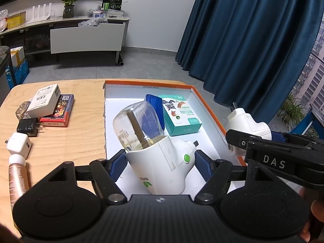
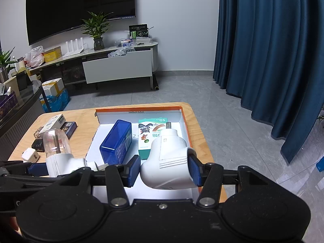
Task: Organize rigid objects
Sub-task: 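Lower the glass-bottle air freshener with left tool while right tool lowers its unit, then open right tool to drop its unit while left tool releases its air freshener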
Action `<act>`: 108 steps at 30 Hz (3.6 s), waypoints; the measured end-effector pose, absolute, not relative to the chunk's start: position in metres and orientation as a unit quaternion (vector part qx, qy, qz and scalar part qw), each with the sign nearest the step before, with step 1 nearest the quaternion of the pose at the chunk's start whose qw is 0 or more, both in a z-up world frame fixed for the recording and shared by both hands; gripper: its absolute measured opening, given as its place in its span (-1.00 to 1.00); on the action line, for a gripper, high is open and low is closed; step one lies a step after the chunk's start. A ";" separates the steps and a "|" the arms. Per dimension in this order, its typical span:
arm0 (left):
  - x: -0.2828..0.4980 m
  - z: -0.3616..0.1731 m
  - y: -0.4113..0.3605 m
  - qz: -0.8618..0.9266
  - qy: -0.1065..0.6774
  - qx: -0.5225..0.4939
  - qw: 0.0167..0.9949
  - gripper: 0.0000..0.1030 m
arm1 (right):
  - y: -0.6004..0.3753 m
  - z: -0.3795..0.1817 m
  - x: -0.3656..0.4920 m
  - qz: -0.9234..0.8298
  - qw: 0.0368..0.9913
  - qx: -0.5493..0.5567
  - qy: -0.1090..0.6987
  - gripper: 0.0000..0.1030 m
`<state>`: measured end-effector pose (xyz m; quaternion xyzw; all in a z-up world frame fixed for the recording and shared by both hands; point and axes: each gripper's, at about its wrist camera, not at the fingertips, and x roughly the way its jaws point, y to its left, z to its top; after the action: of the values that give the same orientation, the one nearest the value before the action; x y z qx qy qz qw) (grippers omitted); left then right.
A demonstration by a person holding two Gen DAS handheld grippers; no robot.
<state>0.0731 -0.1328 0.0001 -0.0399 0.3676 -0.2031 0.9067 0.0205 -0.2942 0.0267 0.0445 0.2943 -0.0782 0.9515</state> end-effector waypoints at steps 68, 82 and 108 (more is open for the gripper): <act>0.080 -0.015 -0.151 -0.232 0.383 -0.007 0.894 0.44 | -0.313 0.004 0.057 -0.058 0.935 0.055 0.344 0.21; 0.084 -0.019 -0.163 -0.244 0.385 0.007 0.890 0.44 | -0.317 0.000 0.073 -0.057 0.931 0.048 0.358 0.21; 0.091 -0.026 -0.186 -0.271 0.391 0.020 0.880 0.44 | -0.334 0.022 0.059 -0.086 0.947 0.063 0.302 0.39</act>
<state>0.0905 -0.1861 -0.0265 0.0199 0.3907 -0.2707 0.8796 0.0592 -0.3341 0.0224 0.0627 0.3021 -0.0861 0.9473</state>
